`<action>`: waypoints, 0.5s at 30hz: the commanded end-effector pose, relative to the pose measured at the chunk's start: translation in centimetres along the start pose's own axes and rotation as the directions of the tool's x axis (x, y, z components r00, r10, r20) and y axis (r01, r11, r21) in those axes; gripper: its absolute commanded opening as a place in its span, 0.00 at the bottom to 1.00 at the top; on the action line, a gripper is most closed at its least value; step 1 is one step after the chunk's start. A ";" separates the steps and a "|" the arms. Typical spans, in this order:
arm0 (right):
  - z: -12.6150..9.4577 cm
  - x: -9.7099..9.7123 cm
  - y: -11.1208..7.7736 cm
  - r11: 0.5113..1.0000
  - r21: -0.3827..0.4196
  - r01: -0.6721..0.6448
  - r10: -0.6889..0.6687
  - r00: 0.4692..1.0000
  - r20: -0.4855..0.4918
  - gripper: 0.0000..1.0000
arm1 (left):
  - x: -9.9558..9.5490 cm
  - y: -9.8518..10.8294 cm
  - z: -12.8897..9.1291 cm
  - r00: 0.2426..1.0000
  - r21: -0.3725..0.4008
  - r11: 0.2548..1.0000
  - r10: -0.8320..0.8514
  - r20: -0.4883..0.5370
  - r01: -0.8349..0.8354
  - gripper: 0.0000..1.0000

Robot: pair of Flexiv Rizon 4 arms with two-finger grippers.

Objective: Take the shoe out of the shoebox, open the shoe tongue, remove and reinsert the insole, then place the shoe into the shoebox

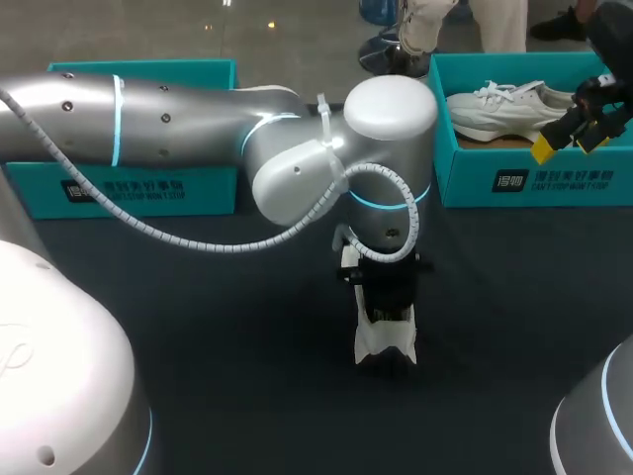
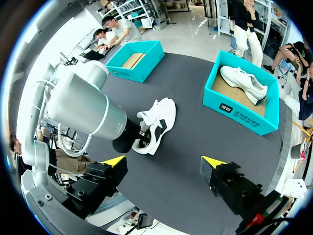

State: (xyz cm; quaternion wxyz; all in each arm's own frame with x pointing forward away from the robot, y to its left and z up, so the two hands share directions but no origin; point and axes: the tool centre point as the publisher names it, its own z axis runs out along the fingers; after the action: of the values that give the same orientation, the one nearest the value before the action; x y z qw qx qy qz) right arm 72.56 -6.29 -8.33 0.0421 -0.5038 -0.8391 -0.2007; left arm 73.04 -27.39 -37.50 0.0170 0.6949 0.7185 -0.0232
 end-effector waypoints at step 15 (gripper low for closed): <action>0.0 -0.1 0.3 1.000 0.007 -0.001 0.001 1.000 -0.001 1.00 | 0.0 1.4 -1.6 0.999 -0.132 0.991 -0.026 -0.034 0.022 0.00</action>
State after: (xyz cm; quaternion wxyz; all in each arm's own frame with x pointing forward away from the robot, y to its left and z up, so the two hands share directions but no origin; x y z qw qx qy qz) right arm 72.56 -6.29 -8.33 0.0421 -0.5038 -0.8391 -0.2007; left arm 74.50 -27.25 -36.04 0.0498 0.6844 0.7266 0.0334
